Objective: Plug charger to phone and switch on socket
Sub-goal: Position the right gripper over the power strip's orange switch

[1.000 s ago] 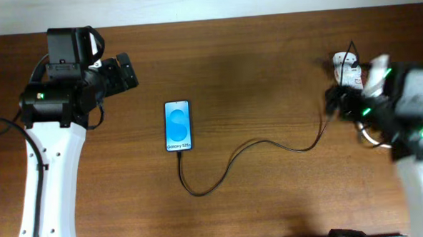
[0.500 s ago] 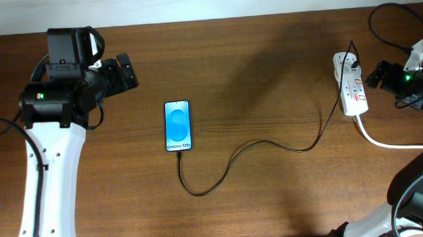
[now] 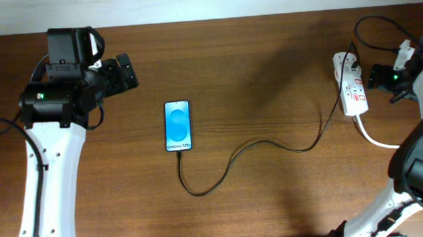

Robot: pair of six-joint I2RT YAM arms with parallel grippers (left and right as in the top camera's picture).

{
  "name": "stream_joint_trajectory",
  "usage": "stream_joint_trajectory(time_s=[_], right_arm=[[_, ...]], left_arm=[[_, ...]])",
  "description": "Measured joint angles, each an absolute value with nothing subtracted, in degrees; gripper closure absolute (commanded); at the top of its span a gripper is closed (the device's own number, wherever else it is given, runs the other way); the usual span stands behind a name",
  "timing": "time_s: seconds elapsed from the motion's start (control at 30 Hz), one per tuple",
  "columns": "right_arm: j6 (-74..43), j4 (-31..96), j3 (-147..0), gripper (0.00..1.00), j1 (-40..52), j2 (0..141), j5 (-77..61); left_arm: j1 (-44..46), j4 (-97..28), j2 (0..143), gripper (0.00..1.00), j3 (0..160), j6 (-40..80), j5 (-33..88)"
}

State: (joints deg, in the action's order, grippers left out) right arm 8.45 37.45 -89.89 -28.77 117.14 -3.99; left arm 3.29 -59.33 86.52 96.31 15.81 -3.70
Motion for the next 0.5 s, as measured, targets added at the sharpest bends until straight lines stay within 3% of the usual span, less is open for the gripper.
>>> stream_joint_trajectory(time_s=[0.13,0.5], right_arm=[[9.6,35.4,-89.9,0.0,-25.6,118.4,-0.6],[-3.7,35.5,-89.9,0.02,-24.7,118.4,7.1]], left_arm=[[3.3,-59.4,86.5,0.01,96.3,15.8,-3.7],[3.3,-59.4,86.5,0.01,96.3,15.8,-3.7]])
